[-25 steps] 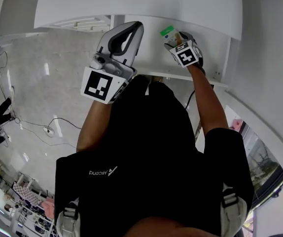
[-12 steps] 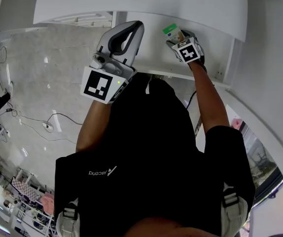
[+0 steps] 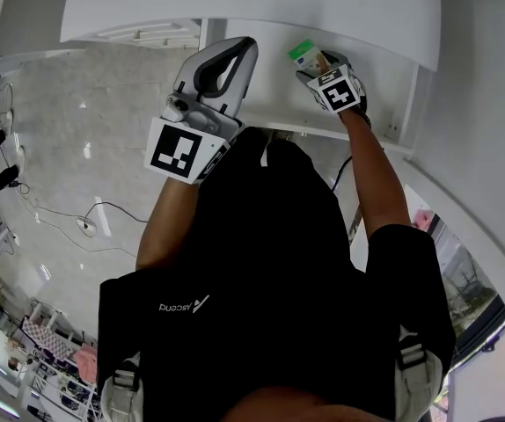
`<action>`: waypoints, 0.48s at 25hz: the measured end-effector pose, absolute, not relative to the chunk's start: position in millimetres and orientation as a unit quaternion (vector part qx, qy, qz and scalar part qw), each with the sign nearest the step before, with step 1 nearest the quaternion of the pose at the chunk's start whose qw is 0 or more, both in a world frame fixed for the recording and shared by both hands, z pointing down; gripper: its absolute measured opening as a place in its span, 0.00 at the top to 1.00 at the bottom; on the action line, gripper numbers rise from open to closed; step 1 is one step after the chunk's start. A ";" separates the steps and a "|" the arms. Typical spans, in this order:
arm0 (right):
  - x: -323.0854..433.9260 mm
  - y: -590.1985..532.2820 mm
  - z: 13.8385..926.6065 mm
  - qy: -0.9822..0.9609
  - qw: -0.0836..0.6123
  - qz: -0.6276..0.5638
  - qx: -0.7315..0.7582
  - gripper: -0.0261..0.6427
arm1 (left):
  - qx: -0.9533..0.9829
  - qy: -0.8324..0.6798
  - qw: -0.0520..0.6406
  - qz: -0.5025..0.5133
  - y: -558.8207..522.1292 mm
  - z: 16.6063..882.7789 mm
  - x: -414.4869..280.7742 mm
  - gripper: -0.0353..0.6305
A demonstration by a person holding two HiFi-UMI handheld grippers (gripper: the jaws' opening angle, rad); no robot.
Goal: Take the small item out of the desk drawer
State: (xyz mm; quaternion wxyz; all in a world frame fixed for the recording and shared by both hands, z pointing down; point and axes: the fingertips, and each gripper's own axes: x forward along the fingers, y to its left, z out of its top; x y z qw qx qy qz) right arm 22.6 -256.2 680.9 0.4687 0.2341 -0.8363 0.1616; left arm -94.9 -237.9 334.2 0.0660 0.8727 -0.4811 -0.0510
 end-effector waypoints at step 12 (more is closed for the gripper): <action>7.5 -240.1 599.1 -0.870 0.419 0.124 0.230 0.43 | 0.877 -0.474 0.054 -0.062 -224.6 323.9 -89.3 0.95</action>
